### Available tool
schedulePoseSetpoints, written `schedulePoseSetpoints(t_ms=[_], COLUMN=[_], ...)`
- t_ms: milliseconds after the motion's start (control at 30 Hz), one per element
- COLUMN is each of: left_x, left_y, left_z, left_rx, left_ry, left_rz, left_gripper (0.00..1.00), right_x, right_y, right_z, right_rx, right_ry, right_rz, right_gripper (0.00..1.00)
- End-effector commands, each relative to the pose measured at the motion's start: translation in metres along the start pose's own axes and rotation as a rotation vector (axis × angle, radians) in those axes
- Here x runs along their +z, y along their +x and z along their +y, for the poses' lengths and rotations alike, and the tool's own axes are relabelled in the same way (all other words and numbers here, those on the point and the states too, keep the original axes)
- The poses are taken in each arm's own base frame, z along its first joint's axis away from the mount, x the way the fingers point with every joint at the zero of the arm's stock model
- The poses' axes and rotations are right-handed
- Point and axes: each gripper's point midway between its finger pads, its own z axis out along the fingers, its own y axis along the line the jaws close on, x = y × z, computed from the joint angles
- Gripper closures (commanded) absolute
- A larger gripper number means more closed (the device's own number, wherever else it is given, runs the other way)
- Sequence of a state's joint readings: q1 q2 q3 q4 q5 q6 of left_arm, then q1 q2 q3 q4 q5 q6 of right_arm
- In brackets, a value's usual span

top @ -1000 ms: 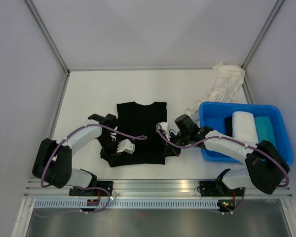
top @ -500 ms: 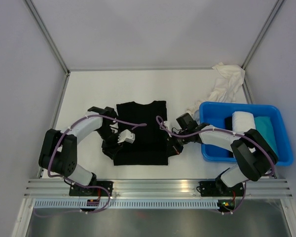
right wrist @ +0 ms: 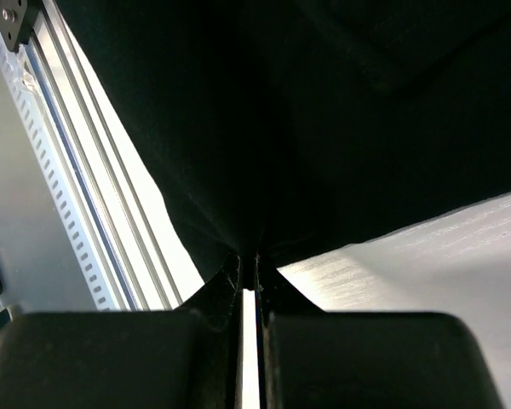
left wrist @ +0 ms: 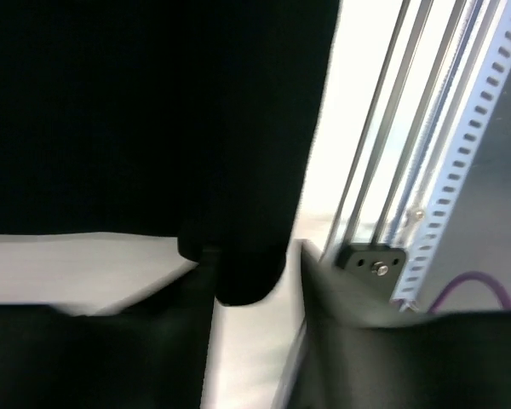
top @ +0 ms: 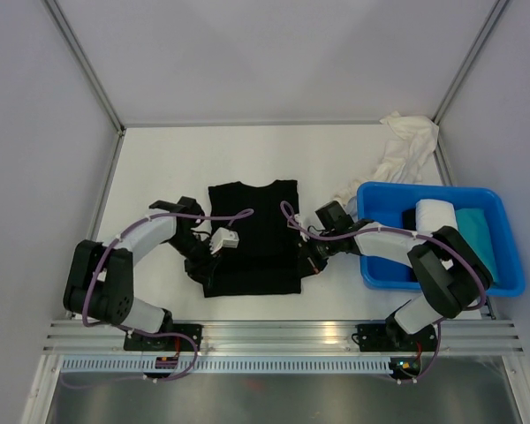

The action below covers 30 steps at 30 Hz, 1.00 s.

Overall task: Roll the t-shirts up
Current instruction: Roll the tshirt

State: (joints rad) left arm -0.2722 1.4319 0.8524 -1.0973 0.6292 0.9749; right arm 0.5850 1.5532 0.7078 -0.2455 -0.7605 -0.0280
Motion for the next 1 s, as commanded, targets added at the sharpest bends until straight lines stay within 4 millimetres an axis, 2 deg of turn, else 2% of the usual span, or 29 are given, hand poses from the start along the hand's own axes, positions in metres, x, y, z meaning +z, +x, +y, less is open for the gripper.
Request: schedulePoseSetpoints(t_ms=[0,100,200,367,467,633,767,800,833,900,967], left_x=[0.017,0.019,0.013,0.004,0.003,0.006,0.013,0.015,0.017,0.021,0.023], left_y=[0.005,0.005,0.002,0.006,0.007,-0.001,-0.005,-0.001,0.0,0.002,0.001], left_z=[0.007,0.005,-0.011,-0.034,-0.029,0.006,0.036,0.041,0.045,0.05,0.05], left_rx=[-0.098,-0.108,-0.061,-0.035,-0.029,-0.108,-0.183,-0.227,-0.25,-0.308,-0.32], left_ry=[0.014,0.032,0.072,0.132,0.114,0.07,0.024,0.004,-0.006,0.002,0.013], left_rz=[0.004,0.0,-0.027,-0.021,-0.01,0.01,0.033,0.056,0.067,0.09,0.086], left_gripper=[0.73,0.96,0.98,0.98,0.98,0.98,0.96,0.94,0.94,0.94,0.94], right_x=[0.002,0.001,-0.002,0.0,-0.004,-0.003,0.002,0.0,-0.002,-0.007,-0.017], right_y=[-0.012,0.0,0.004,0.011,0.006,-0.002,0.01,0.011,0.01,-0.002,-0.018], right_z=[-0.005,-0.004,0.003,0.043,0.044,0.018,-0.012,-0.029,-0.034,-0.034,-0.029], right_rx=[0.023,0.067,0.071,0.081,0.087,0.12,0.192,0.207,0.212,0.194,0.167], right_ry=[0.017,0.026,0.031,-0.096,-0.094,-0.041,0.053,0.155,0.182,0.206,0.227], right_rz=[-0.04,-0.026,-0.047,-0.039,-0.048,-0.035,0.0,-0.008,-0.019,-0.074,-0.125], right_gripper=[1.0,1.0,1.0,1.0,1.0,1.0,0.99,0.91,0.87,0.75,0.71])
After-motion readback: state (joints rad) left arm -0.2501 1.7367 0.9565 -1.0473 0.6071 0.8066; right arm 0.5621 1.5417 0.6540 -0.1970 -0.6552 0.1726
